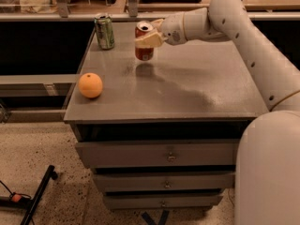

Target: Move coke can near green can

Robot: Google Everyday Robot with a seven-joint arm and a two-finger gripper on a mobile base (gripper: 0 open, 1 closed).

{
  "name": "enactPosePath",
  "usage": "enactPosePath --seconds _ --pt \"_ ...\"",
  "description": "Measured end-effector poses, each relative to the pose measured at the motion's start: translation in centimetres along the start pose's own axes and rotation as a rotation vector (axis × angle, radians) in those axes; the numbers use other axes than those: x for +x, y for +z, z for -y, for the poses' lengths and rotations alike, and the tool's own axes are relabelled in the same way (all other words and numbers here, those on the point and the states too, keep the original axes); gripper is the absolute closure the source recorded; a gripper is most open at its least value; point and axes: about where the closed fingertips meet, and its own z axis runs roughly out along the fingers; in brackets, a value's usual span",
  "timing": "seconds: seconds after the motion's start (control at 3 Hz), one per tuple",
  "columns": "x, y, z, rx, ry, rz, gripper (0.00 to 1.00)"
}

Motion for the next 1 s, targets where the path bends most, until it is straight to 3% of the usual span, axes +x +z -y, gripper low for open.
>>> enactPosePath --seconds 0.33,0.67,1.0 --pt "-2.1 2.4 0.5 0.013 -0.024 0.002 1.00" --pt "-3.4 4.5 0.9 0.069 -0.042 -0.081 1.00" --pt "-2.1 6.2 2.0 0.134 -0.012 -0.169 1.00"
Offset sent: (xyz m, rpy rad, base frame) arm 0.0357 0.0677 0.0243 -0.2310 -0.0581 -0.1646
